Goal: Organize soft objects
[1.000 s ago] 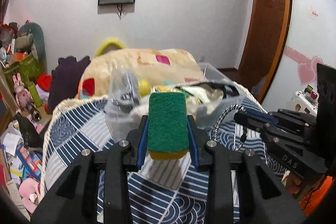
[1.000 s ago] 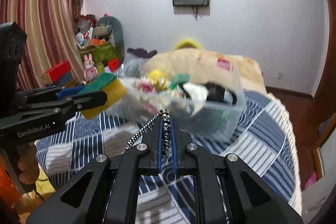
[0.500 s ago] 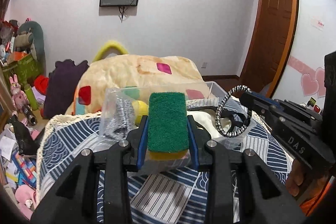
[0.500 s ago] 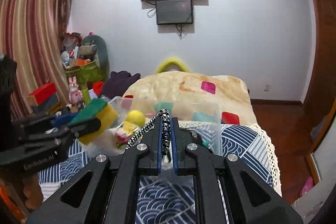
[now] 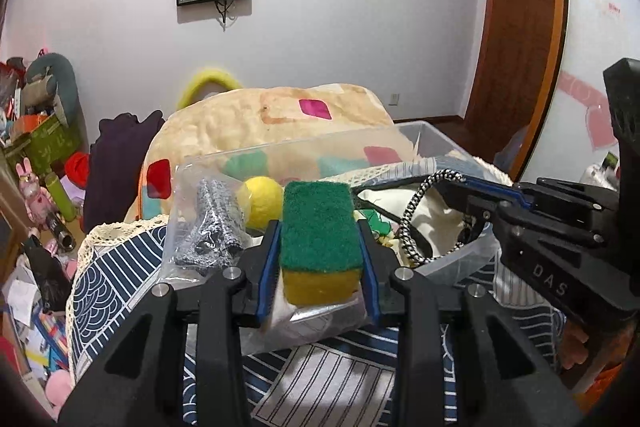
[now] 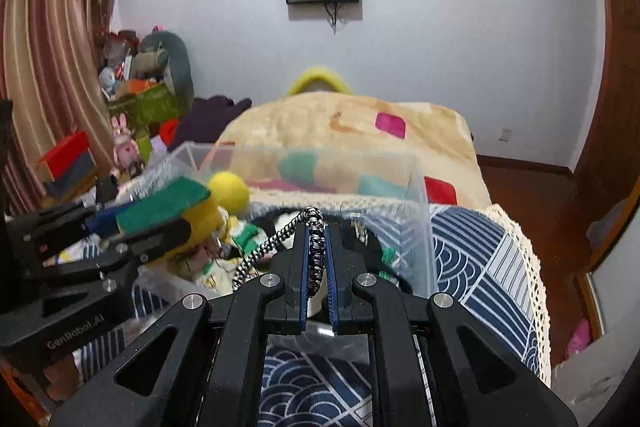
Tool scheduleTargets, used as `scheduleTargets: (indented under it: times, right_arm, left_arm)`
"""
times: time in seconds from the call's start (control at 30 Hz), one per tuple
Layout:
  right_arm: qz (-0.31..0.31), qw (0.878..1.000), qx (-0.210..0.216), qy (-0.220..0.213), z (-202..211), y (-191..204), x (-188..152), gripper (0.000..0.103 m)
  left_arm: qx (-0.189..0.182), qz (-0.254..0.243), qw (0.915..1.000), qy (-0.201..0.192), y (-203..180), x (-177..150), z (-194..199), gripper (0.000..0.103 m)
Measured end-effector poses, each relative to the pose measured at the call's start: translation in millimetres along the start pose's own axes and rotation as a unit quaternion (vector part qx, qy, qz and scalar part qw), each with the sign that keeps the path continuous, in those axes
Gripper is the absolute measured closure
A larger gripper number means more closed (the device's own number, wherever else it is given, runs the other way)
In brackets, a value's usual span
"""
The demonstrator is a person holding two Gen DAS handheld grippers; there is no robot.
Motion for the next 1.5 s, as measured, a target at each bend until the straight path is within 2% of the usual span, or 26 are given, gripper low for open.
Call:
scheduleTargets:
  times: [0.07,0.27,0.37,0.5,0.6,0.73,0.8,0.83,0.9,0.97,1.07,1.1,1.17,1.23,1.43,1.5]
  right_arm:
    - [0.004,1.000,0.000,0.011,-2,0,-4,0.096]
    - [0.013,1.000,-0.004,0.018,6,0,-4,0.091]
    - [0.016,1.000,-0.007,0.006,15,1,1,0.085]
    - [0.021,1.000,-0.004,-0.020,35,4,8,0.084]
    - [0.027,0.999,0.003,-0.043,55,9,12,0.084]
    - [0.045,0.997,0.013,-0.067,78,22,14,0.084]
    - [0.052,0.995,0.015,-0.080,90,28,14,0.084]
    - [0.056,0.995,0.016,-0.087,95,31,14,0.080]
    - [0.059,0.993,0.016,-0.104,107,37,14,0.066]
    - [0.061,0.990,0.016,-0.125,119,41,14,0.045]
    - [0.061,0.985,0.013,-0.160,137,45,16,0.029]
    - [0.062,0.984,0.011,-0.169,142,47,17,0.027]
    - [0.063,0.981,0.008,-0.182,148,50,19,0.019]
    - [0.062,0.979,0.008,-0.192,154,51,20,0.018]
    - [0.054,0.977,0.006,-0.206,161,54,13,0.004]
    - [0.052,0.976,0.008,-0.210,162,54,11,0.004]
  left_arm:
    - [0.005,-0.007,1.0000,0.001,-1,-1,0,0.060]
    - [-0.003,-0.009,0.9999,0.006,-2,-7,7,0.055]
    - [-0.002,-0.007,1.0000,0.000,1,-8,15,0.055]
    - [0.001,0.006,1.0000,-0.005,8,-7,30,0.055]
    - [0.002,0.007,0.9996,-0.026,12,-5,50,0.055]
    - [0.016,0.002,0.9983,-0.055,15,-2,80,0.046]
    - [0.016,0.009,0.9975,-0.069,18,-1,96,0.045]
    - [0.014,0.013,0.9970,-0.075,19,-1,104,0.043]
    - [0.014,0.021,0.9957,-0.089,22,1,121,0.038]
    - [0.017,0.025,0.9940,-0.105,24,3,135,0.031]
    - [0.027,0.023,0.9907,-0.132,25,7,157,0.021]
    - [0.028,0.022,0.9894,-0.141,25,8,165,0.019]
    - [0.030,0.023,0.9874,-0.154,24,9,177,0.007]
    - [0.036,0.026,0.9847,-0.168,25,8,188,0.002]
    - [0.030,0.033,0.9813,-0.187,24,3,210,0.000]
    - [0.028,0.029,0.9810,-0.190,21,0,213,0.000]
Point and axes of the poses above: each gripper's, at about its wrist camera, not at the fingertips, and z roughly against the way its jaws point, y to its left, x to its top, the point moved 3 cm from there along -z, roughly the way its jaws point, and after that the axes turned 10 degrees about x, right-handed, at the moved point
